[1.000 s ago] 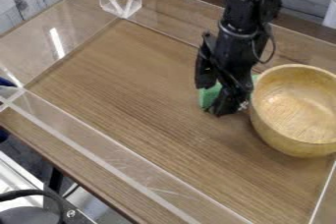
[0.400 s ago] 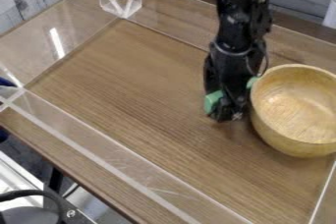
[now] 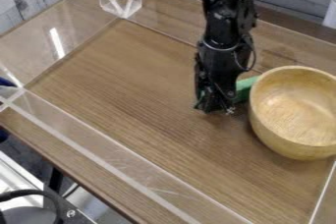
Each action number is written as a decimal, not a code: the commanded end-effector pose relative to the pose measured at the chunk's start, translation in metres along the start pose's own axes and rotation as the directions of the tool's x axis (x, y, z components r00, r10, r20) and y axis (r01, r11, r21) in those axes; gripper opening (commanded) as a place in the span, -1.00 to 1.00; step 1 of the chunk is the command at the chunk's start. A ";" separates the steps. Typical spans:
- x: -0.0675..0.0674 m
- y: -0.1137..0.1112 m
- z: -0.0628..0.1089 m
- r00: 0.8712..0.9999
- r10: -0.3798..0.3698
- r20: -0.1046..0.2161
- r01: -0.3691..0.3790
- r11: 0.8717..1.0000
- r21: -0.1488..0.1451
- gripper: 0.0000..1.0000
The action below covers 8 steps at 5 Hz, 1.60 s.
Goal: Put the green block in the brown bowl
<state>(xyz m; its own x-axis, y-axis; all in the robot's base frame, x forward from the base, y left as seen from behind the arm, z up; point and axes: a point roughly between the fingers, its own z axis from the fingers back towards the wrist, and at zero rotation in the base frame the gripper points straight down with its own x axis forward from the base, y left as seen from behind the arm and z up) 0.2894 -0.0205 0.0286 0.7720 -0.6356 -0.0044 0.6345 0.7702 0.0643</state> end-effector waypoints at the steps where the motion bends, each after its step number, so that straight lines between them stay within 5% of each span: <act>1: 0.012 0.011 0.018 0.998 0.001 0.065 -0.002 1.000 0.028 -1.00; 6: 0.031 0.024 -0.008 0.999 -0.039 0.031 0.040 0.999 -0.021 -1.00; 8: 0.026 0.028 -0.011 0.999 -0.042 -0.009 0.042 0.999 -0.027 -1.00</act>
<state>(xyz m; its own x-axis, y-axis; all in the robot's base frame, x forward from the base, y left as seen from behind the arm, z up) 0.3258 -0.0165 0.0194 0.7443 -0.6676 -0.0188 0.6678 0.7437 0.0298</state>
